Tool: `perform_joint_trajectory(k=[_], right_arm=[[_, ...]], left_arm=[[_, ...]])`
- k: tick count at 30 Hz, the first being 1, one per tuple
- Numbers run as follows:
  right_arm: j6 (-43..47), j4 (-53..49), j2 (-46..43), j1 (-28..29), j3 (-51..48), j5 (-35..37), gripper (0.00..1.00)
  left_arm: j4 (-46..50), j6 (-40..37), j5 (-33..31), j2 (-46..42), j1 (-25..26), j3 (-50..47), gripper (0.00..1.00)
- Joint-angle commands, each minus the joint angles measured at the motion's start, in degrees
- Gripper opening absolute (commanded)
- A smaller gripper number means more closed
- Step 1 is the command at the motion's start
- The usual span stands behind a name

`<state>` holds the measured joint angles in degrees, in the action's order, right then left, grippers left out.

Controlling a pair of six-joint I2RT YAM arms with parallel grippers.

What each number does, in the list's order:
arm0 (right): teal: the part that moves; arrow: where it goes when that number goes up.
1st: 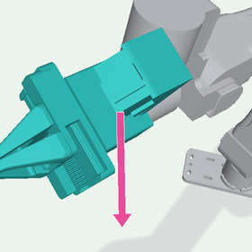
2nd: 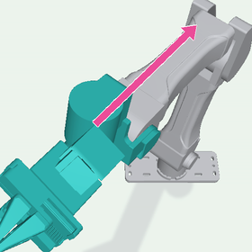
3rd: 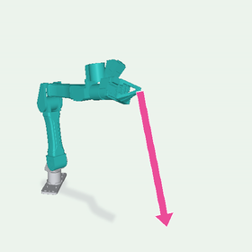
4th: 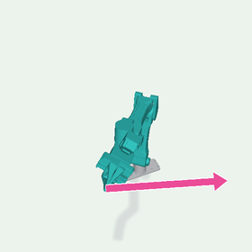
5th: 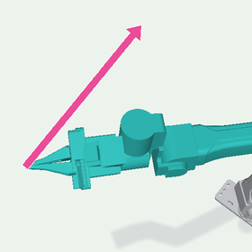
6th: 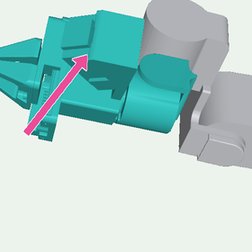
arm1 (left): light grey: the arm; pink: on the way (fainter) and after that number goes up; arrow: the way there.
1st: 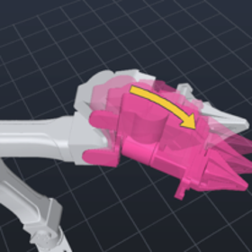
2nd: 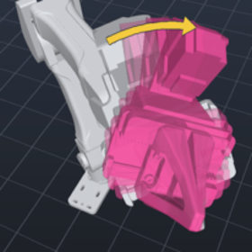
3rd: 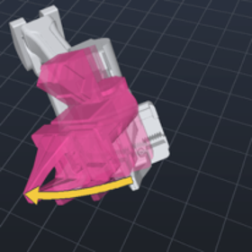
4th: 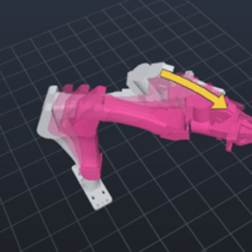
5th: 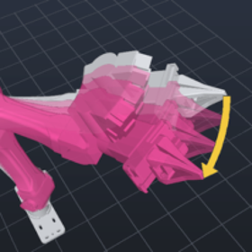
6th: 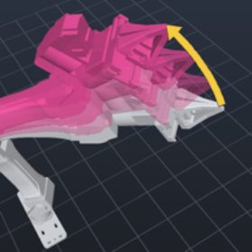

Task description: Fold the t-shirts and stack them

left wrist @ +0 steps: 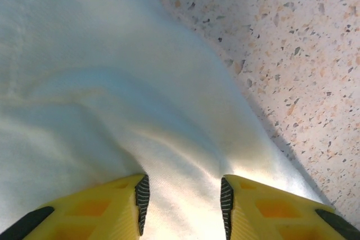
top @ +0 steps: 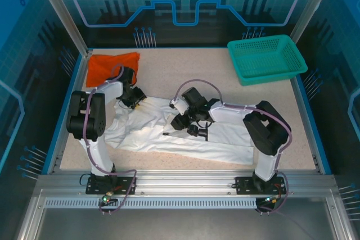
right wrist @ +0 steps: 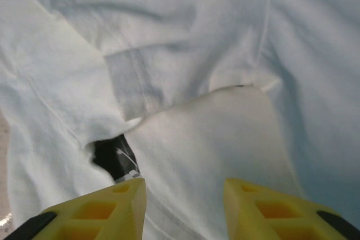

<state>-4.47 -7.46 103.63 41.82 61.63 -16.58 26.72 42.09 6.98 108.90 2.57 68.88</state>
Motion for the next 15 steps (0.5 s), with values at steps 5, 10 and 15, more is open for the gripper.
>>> perform_joint_trajectory(k=[5,10,15], right_arm=[[-16.63,-1.55,-8.65,-8.94,-3.07,8.36,0.42],[-26.95,-7.86,-8.63,-15.02,-5.79,17.92,0.43],[-34.80,-8.62,-7.01,-20.99,-10.23,16.56,0.45]], left_arm=[[7.98,-3.69,-6.42,-6.36,1.72,4.99,0.45],[9.56,-3.80,-14.02,-5.63,8.29,5.52,0.40],[8.70,-0.30,-16.31,0.43,12.37,6.63,0.37]])
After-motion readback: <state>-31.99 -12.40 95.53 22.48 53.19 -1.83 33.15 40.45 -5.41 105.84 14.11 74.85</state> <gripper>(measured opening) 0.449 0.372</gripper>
